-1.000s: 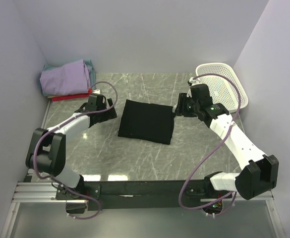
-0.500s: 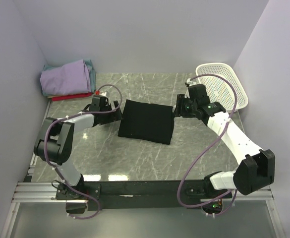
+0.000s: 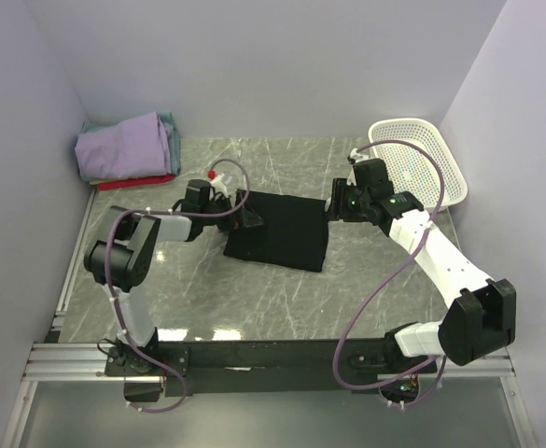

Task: Fold and stack the t-shirts

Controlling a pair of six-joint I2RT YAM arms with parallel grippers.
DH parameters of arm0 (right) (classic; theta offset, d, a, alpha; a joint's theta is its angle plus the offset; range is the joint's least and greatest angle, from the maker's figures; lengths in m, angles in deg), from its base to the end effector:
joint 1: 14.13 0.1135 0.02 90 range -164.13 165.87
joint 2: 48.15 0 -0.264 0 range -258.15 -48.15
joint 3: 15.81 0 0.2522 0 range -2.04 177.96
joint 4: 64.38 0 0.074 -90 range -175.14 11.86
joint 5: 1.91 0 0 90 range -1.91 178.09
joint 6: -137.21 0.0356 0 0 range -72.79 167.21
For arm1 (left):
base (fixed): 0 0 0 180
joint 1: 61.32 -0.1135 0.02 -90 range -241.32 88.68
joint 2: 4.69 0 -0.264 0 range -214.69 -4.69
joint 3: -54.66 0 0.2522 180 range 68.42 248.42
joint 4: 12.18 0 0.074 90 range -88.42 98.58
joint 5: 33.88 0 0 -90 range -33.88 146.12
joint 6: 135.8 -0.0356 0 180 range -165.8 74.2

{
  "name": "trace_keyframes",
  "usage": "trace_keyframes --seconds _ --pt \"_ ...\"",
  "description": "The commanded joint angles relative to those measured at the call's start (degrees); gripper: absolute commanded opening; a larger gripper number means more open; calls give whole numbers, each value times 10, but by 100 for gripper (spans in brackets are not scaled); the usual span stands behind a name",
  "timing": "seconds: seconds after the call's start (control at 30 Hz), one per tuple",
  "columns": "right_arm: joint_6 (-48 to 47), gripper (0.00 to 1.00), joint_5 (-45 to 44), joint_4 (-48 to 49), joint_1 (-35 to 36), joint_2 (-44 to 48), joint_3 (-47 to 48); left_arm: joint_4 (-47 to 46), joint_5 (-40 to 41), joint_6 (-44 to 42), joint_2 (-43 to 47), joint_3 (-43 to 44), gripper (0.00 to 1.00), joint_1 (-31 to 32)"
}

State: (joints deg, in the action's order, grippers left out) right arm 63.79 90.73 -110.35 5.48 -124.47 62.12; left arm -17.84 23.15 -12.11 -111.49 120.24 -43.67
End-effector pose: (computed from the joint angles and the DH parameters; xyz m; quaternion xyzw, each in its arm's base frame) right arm 0.2707 0.0982 0.3005 -0.0333 0.9209 0.1406 0.3620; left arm 0.3472 -0.1308 0.1396 0.0096 0.8625 -0.4174 0.2860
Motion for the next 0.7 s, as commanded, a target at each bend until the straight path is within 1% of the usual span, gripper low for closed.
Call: trace_keyframes --seconds 0.0,0.07,0.1,0.13,0.17,0.2,0.23,0.27,0.37,0.4,0.47,0.5,0.53,0.57,0.6,0.67 --pt "-10 56 -1 13 -2 -6 -4 30 -69 -2 -59 16 97 62" --pt "-13 56 -3 11 -1 -8 -5 37 -75 -3 -74 38 97 77" --pt "-12 56 -5 10 -2 -7 -4 40 -73 -3 -86 51 93 90" --pt "-13 56 -9 10 -1 -6 -6 42 -71 -2 -91 56 89 96" --pt "-13 56 -10 8 -2 -5 -5 41 -67 0 -96 62 79 100" --pt "-13 56 -12 8 -1 -2 -7 40 -59 5 -101 70 43 106" --pt "-12 56 -14 8 -2 -1 -8 33 -54 9 -101 72 20 107" --pt "-12 56 -18 8 -2 1 -8 30 -46 15 -101 76 2 106" --pt "-11 56 -17 12 -3 7 -11 84 -18 -9 -100 131 1 106" --pt "-11 56 -16 13 -3 8 -12 100 7 -17 -95 170 1 102" --pt "-10 56 -14 14 -4 8 -15 158 33 -42 -90 218 1 98" --pt "-10 56 -13 15 -4 7 -15 176 53 -51 -86 274 1 87" --pt "-10 56 -12 14 -4 6 -15 224 64 -59 -86 304 1 79" --pt "-10 56 -11 15 -3 5 -16 241 73 -68 -85 335 1 59" --pt "-11 56 -7 19 -5 5 -18 260 88 -71 -82 393 1 48" --pt "-10 56 -5 18 -4 1 -17 298 112 -92 -77 444 1 15"
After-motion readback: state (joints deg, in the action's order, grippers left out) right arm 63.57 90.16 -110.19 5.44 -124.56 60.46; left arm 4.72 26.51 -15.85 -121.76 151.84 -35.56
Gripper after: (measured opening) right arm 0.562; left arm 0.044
